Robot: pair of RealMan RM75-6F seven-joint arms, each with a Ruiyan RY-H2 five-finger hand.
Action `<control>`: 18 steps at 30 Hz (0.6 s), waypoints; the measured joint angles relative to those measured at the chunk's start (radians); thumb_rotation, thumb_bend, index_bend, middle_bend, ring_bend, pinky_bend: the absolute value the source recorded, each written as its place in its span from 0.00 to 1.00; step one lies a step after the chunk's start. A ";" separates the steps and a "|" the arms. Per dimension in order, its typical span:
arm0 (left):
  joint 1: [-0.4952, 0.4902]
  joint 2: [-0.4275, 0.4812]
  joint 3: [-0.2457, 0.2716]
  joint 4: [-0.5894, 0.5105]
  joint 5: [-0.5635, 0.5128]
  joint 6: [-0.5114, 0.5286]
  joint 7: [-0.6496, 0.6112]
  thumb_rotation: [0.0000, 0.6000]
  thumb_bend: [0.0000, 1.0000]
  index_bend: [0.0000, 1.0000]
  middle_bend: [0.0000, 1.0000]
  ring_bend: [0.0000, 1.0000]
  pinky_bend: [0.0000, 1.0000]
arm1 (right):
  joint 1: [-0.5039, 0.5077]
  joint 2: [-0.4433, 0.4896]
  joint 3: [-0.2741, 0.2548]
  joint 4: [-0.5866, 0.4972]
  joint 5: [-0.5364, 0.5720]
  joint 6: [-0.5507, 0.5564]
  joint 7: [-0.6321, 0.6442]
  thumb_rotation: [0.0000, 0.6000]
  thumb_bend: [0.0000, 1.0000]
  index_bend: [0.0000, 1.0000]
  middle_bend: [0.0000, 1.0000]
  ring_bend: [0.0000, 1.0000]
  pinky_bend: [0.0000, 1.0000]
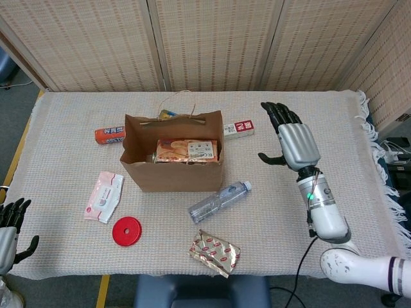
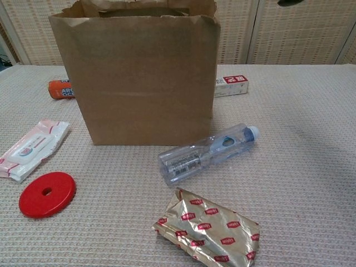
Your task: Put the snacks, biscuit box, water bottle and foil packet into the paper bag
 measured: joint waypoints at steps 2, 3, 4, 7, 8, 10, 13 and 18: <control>-0.001 -0.002 0.000 0.000 0.000 0.000 0.007 1.00 0.38 0.00 0.00 0.00 0.00 | -0.030 0.053 -0.037 0.000 -0.005 -0.072 0.031 1.00 0.09 0.00 0.04 0.00 0.13; -0.002 -0.004 -0.001 0.000 0.000 0.000 0.013 1.00 0.38 0.00 0.00 0.00 0.00 | -0.048 0.077 -0.067 0.004 -0.020 -0.116 0.049 1.00 0.09 0.00 0.04 0.00 0.13; -0.003 -0.006 -0.001 0.000 0.000 0.000 0.017 1.00 0.38 0.00 0.00 0.00 0.00 | -0.058 0.088 -0.088 0.008 -0.037 -0.143 0.060 1.00 0.09 0.00 0.04 0.00 0.13; -0.005 -0.012 -0.002 0.002 0.000 -0.001 0.028 1.00 0.38 0.00 0.00 0.00 0.00 | -0.080 0.102 -0.148 0.027 -0.118 -0.200 0.081 1.00 0.08 0.00 0.04 0.00 0.15; -0.006 -0.014 -0.003 0.002 -0.001 -0.002 0.030 1.00 0.38 0.00 0.00 0.00 0.00 | -0.085 0.103 -0.167 0.033 -0.146 -0.217 0.084 1.00 0.07 0.00 0.04 0.00 0.15; -0.007 -0.015 -0.003 0.002 -0.002 -0.003 0.032 1.00 0.38 0.00 0.00 0.00 0.00 | -0.090 0.099 -0.215 0.050 -0.208 -0.256 0.085 1.00 0.07 0.01 0.04 0.01 0.15; -0.008 -0.015 -0.004 0.001 -0.003 -0.004 0.032 1.00 0.38 0.00 0.00 0.00 0.00 | -0.094 0.086 -0.253 0.073 -0.254 -0.288 0.082 1.00 0.06 0.02 0.05 0.03 0.18; -0.010 -0.014 -0.005 0.001 -0.006 -0.010 0.026 1.00 0.38 0.00 0.00 0.00 0.00 | -0.070 0.011 -0.280 0.080 -0.292 -0.307 0.052 1.00 0.06 0.05 0.08 0.06 0.20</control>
